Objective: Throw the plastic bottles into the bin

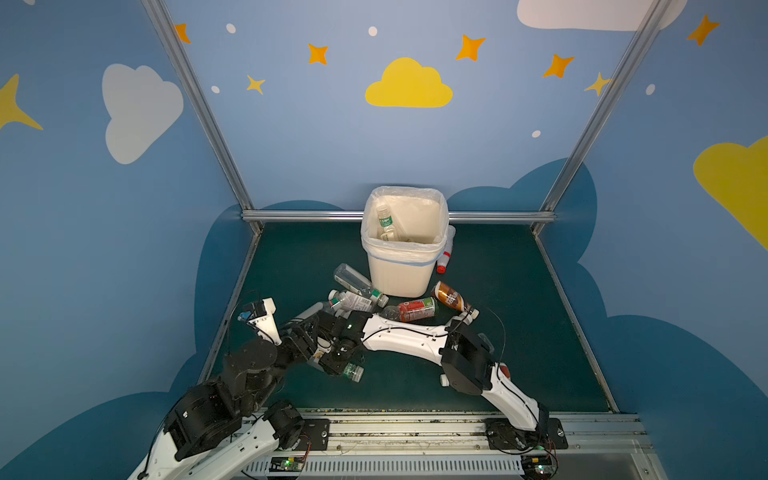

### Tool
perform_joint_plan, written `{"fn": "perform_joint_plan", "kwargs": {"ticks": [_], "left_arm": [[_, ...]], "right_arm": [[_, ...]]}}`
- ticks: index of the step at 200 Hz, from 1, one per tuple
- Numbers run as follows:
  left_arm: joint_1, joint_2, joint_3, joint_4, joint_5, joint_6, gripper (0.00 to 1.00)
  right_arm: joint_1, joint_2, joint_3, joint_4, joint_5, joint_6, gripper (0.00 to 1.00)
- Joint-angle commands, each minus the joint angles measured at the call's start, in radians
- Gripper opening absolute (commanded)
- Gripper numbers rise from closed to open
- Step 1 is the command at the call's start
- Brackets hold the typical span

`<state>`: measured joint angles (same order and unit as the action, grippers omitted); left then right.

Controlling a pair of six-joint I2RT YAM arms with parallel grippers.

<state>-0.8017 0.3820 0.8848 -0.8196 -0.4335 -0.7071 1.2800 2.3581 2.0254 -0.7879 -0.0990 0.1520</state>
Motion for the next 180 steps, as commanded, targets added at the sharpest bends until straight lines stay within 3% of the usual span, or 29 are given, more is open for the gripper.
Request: {"fn": "perform_joint_plan", "kwargs": {"ticks": [1, 68, 102, 128, 163, 173, 180], "left_arm": [[-0.004, -0.008, 0.016, -0.018, -0.016, 0.018, 0.66], [-0.003, 0.038, 0.045, -0.036, -0.009, 0.032, 0.66], [-0.004, 0.094, 0.066, -0.021, 0.015, 0.044, 0.66], [-0.004, 0.136, 0.073, -0.003, 0.027, 0.052, 0.66], [-0.004, 0.195, 0.091, -0.009, 0.041, 0.062, 0.66], [-0.004, 0.211, 0.097, -0.018, 0.044, 0.063, 0.66], [-0.003, 0.223, 0.101, -0.027, 0.048, 0.065, 0.67]], "right_arm": [[0.000, -0.024, 0.000, -0.033, 0.015, 0.005, 0.51], [-0.078, -0.298, -0.106, 0.024, -0.002, -0.014, 0.50], [-0.156, -0.425, -0.021, -0.002, 0.110, -0.077, 0.50], [-0.245, -0.440, 0.121, -0.006, 0.164, -0.142, 0.52], [-0.421, -0.325, 0.427, -0.062, 0.182, -0.152, 0.55], [-0.465, -0.293, 0.485, -0.063, 0.190, -0.145, 0.61], [-0.495, -0.276, 0.518, -0.066, 0.191, -0.134, 0.73]]}}
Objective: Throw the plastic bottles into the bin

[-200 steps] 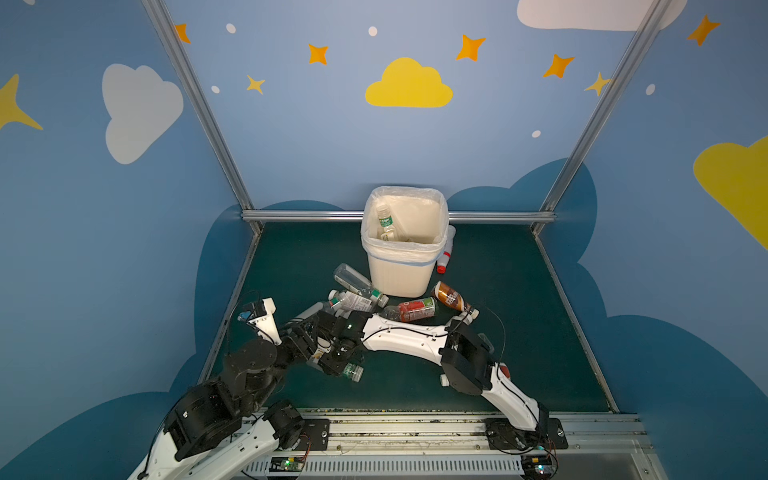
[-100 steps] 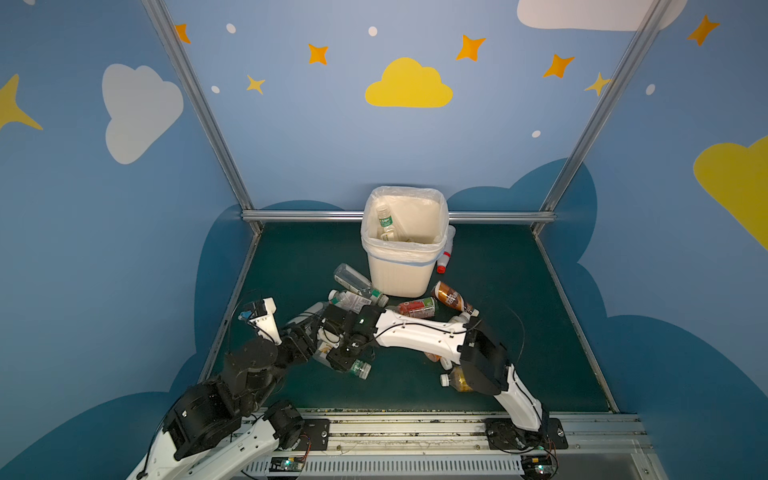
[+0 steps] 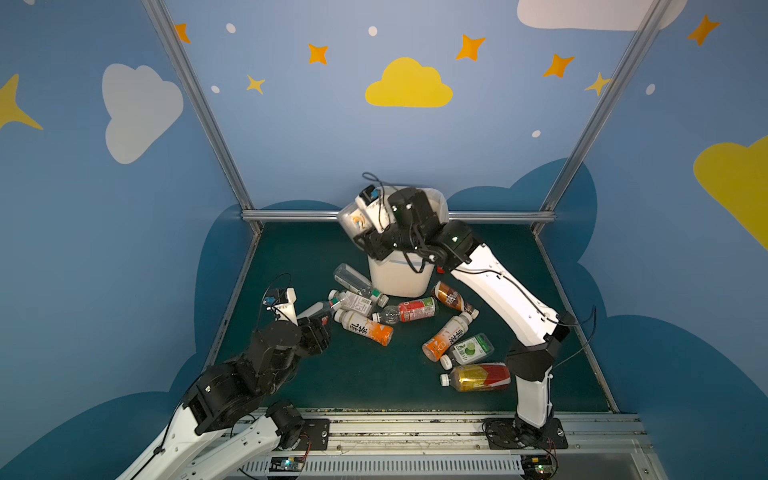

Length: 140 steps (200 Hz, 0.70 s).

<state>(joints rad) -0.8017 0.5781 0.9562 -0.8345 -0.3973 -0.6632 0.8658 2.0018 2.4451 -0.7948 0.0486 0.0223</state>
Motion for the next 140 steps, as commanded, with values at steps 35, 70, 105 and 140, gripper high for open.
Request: {"fn": "perform_joint_plan", "kwargs": {"ticks": [35, 70, 105, 140], "left_arm": [[-0.001, 0.070, 0.035, -0.062, 0.035, 0.017, 0.67], [-0.002, 0.110, 0.018, -0.092, 0.043, 0.012, 0.64], [-0.003, 0.223, 0.021, -0.107, 0.083, 0.029, 0.59], [-0.002, 0.351, 0.018, -0.044, 0.196, 0.093, 0.59]], "right_arm": [[-0.197, 0.000, 0.013, -0.055, -0.004, 0.081, 0.96], [-0.273, -0.373, -0.556, 0.236, -0.019, 0.129, 0.96], [-0.313, -0.686, -0.942, 0.233, -0.006, 0.161, 0.89], [-0.347, -0.897, -1.170, 0.089, 0.009, 0.192, 0.87]]}}
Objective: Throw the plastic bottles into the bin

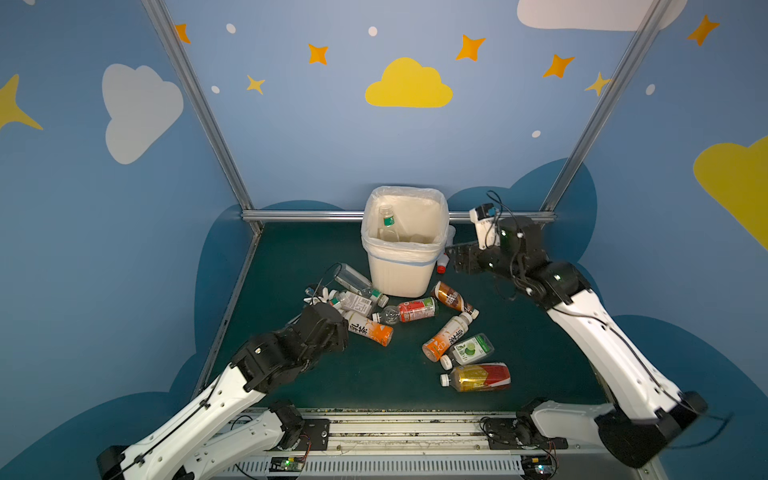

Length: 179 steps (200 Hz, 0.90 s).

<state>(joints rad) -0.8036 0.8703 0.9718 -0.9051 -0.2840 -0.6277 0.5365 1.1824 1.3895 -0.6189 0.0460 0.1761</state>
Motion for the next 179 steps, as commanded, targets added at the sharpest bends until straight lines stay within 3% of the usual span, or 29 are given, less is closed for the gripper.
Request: {"fn": "perform_joint_plan", "kwargs": {"ticks": [1, 68, 133, 179], "left_arm": [[0.000, 0.062, 0.002, 0.030, 0.085, 0.061, 0.59], [-0.085, 0.296, 0.039, 0.221, 0.181, 0.223, 0.58], [-0.187, 0.711, 0.308, 0.304, 0.254, 0.286, 0.55], [-0.206, 1.021, 0.610, 0.174, 0.360, 0.347, 0.49]], "right_arm": [[-0.019, -0.082, -0.119, -0.091, 0.011, 0.038, 0.87], [-0.111, -0.236, -0.407, -0.187, -0.059, 0.138, 0.87], [-0.285, -0.209, -0.502, -0.153, -0.167, 0.140, 0.87], [-0.354, -0.222, -0.531, -0.138, -0.231, 0.122, 0.86]]}}
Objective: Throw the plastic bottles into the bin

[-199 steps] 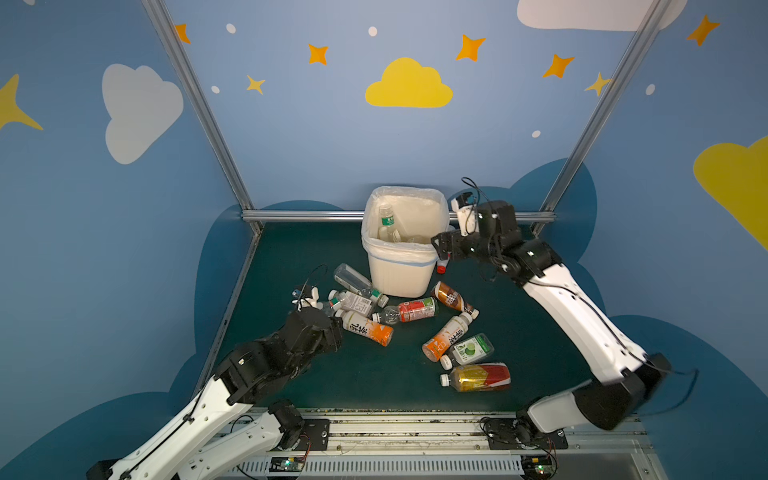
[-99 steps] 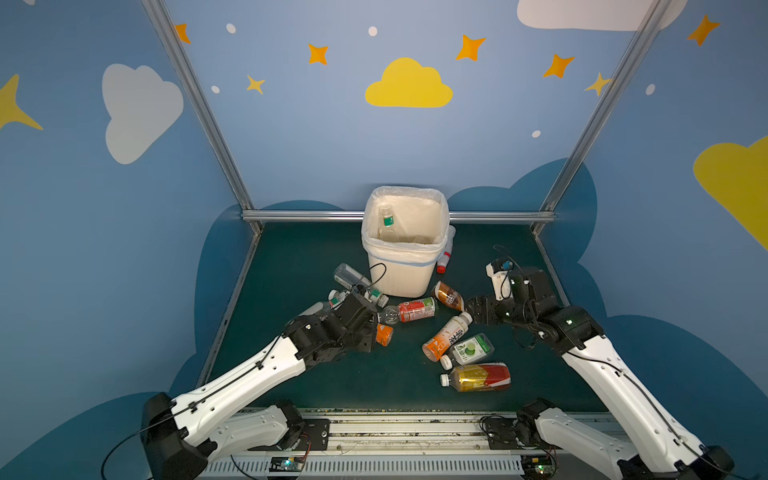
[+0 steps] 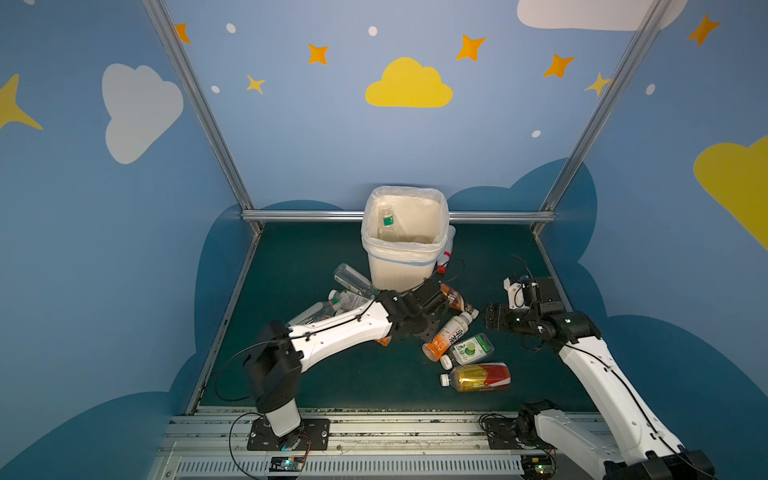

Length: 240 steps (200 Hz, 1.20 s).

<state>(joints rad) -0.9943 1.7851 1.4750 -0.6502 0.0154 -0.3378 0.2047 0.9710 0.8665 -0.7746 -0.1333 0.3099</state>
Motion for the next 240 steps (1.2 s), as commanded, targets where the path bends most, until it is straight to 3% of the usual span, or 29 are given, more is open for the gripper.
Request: {"fn": "perform_joint_plan", "kwargs": {"ticks": [1, 98, 240], "left_arm": [[-0.017, 0.112, 0.114, -0.083, 0.061, 0.058, 0.49], [-0.037, 0.385, 0.407, -0.205, 0.048, 0.127, 0.49], [-0.037, 0.521, 0.533, -0.280, 0.012, 0.166, 0.54]], "right_arm": [[-0.023, -0.012, -0.008, 0.018, -0.052, -0.012, 0.86], [-0.080, -0.048, -0.007, 0.007, -0.095, -0.035, 0.86], [-0.110, -0.065, -0.002, 0.008, -0.127, -0.041, 0.87]]}}
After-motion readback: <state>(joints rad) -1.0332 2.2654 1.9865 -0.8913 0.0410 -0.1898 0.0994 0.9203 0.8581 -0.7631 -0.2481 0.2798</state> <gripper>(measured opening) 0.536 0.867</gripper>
